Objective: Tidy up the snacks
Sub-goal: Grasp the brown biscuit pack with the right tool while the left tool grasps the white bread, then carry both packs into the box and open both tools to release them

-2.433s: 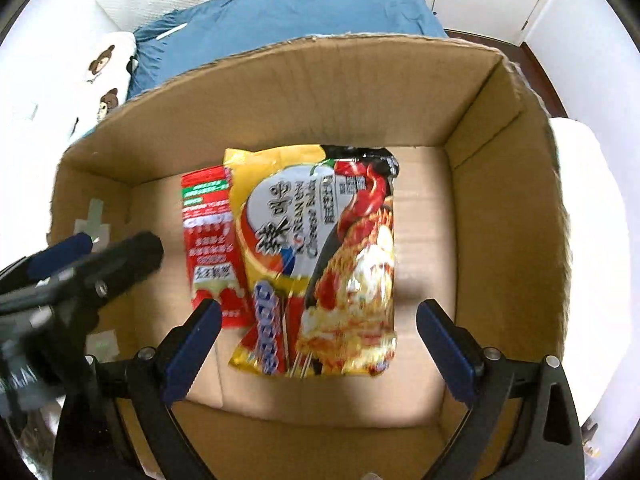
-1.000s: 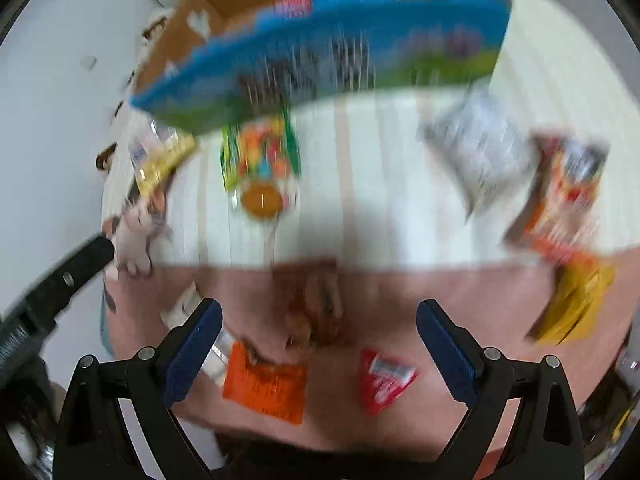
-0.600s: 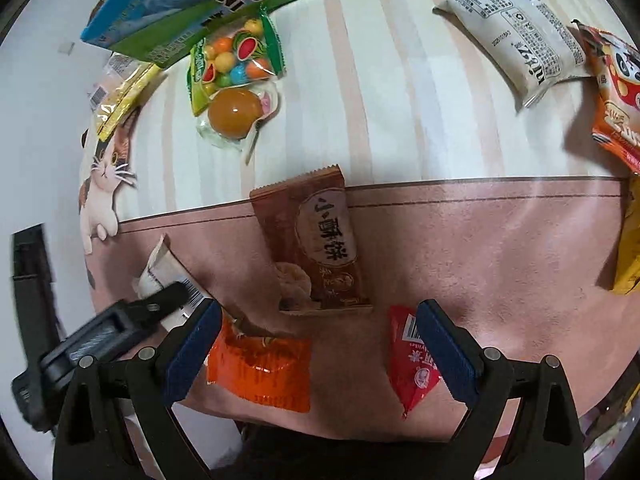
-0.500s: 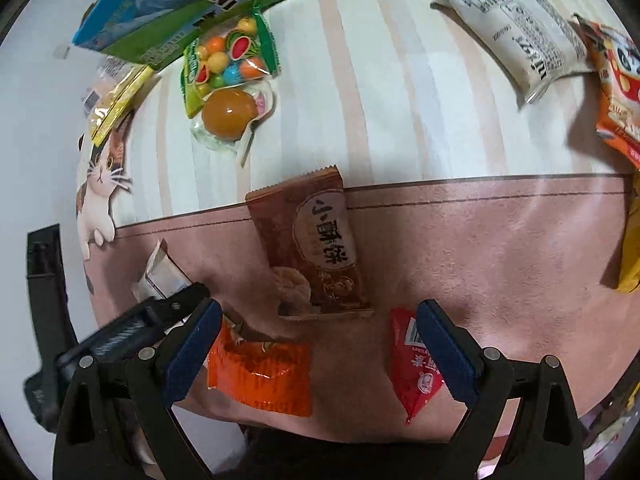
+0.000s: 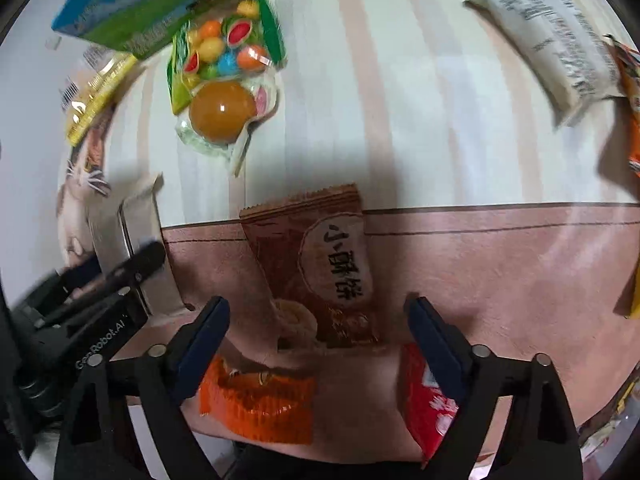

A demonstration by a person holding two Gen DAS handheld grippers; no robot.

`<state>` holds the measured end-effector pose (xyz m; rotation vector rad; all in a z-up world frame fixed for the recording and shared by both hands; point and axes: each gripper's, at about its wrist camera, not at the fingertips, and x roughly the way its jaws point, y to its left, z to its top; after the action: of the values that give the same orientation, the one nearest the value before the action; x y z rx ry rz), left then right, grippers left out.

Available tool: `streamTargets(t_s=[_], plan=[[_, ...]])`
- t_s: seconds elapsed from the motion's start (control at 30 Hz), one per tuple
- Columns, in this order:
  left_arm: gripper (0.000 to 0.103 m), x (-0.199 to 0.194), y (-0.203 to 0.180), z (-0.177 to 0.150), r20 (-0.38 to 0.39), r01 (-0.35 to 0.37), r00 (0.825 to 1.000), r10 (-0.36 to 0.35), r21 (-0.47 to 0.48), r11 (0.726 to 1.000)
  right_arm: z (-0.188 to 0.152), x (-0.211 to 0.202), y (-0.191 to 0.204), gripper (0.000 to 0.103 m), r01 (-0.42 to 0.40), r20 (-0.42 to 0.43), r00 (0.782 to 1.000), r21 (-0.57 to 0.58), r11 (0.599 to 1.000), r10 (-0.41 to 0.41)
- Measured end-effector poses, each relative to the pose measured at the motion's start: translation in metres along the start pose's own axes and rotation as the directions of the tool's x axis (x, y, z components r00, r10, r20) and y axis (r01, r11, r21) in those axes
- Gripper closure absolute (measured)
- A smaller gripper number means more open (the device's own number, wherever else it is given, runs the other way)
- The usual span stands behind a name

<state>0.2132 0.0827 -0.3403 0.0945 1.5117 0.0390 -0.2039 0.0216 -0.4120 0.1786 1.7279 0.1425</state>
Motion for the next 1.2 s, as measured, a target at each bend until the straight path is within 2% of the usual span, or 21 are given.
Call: streamTargets(t_s=[0.07,0.1,0.13,0.17,0.2,0.33,0.4,0.5,0.57,0.7,0.77,0.8,0.83,0.93,1.0,1.1,1.13,1.2], plan=[[0.046,0.005,-0.001,0.003,-0.013,0.008,1.000,-0.008,-0.004,1.000,0.002,0.008,0.006,0.014,0.037,-0.002,0.999,-0.011,0.999,-0.037],[0.045,0.007,-0.003,0.005,-0.017,0.019,1.000,-0.019,-0.014,1.000,0.002,0.010,0.009,0.019,0.061,0.004,0.998,-0.025,0.998,-0.061],[0.043,0.009,-0.004,0.006,-0.023,0.028,0.999,-0.028,-0.025,0.999,0.002,0.013,0.013,0.025,0.107,0.017,0.994,-0.047,0.993,-0.107],[0.042,0.011,-0.004,0.006,-0.028,0.034,0.999,-0.035,-0.036,0.999,0.002,0.013,0.016,0.037,0.145,0.036,0.989,-0.062,0.988,-0.143],[0.039,0.013,-0.006,0.005,-0.035,0.039,0.999,-0.040,-0.042,0.998,0.001,0.012,0.018,0.044,0.164,0.054,0.986,-0.075,0.984,-0.160],[0.029,0.022,-0.007,-0.004,-0.057,0.051,0.997,-0.055,-0.064,0.997,0.002,0.000,0.009,0.044,0.173,0.100,0.981,-0.061,0.983,-0.166],[0.024,0.026,-0.007,-0.010,-0.060,0.077,0.995,-0.083,-0.098,0.992,0.004,-0.005,0.003,0.043,0.140,0.094,0.986,-0.056,0.989,-0.135],[0.023,0.030,-0.008,-0.015,-0.057,0.084,0.994,-0.091,-0.120,0.989,0.012,-0.004,-0.001,0.038,0.074,0.030,0.997,-0.025,0.997,-0.073],[0.023,0.032,-0.006,-0.015,-0.060,0.089,0.993,-0.098,-0.135,0.987,0.016,-0.004,-0.006,0.031,0.041,0.031,0.999,-0.004,0.999,-0.041],[0.023,0.035,0.022,-0.003,-0.056,0.116,0.990,-0.128,-0.182,0.977,0.021,0.001,-0.005,0.030,0.057,0.023,0.998,0.006,0.998,-0.057],[0.030,0.037,0.052,0.012,-0.040,0.114,0.991,-0.124,-0.195,0.974,0.021,0.003,-0.007,0.030,0.074,0.018,0.997,0.017,0.997,-0.075],[0.041,0.035,0.054,0.012,-0.029,0.091,0.995,-0.098,-0.190,0.978,0.020,0.005,-0.007,0.030,0.078,0.022,0.997,0.026,0.997,-0.079],[0.045,0.032,0.056,0.012,-0.018,0.080,0.996,-0.085,-0.191,0.978,0.014,0.007,-0.009,0.030,0.080,0.026,0.996,0.031,0.996,-0.081],[0.046,0.025,0.069,0.011,0.001,0.097,0.995,-0.099,-0.211,0.973,0.013,0.009,-0.011,0.034,0.076,0.050,0.996,0.049,0.996,-0.078],[0.046,0.023,0.073,0.010,0.009,0.096,0.995,-0.097,-0.212,0.972,0.014,0.010,-0.004,0.044,0.092,0.069,0.993,0.051,0.994,-0.095],[0.046,0.019,0.076,0.009,0.020,0.084,0.996,-0.081,-0.202,0.976,0.010,0.010,-0.002,0.044,0.098,0.087,0.991,0.045,0.994,-0.101],[0.046,0.011,0.062,0.006,0.024,0.079,0.997,-0.075,-0.199,0.977,0.009,0.010,-0.002,0.044,0.097,0.093,0.991,0.045,0.994,-0.101],[0.046,0.009,0.062,0.004,0.028,0.078,0.997,-0.074,-0.193,0.978,0.002,0.005,-0.006,0.044,0.092,0.104,0.990,0.040,0.995,-0.096]])
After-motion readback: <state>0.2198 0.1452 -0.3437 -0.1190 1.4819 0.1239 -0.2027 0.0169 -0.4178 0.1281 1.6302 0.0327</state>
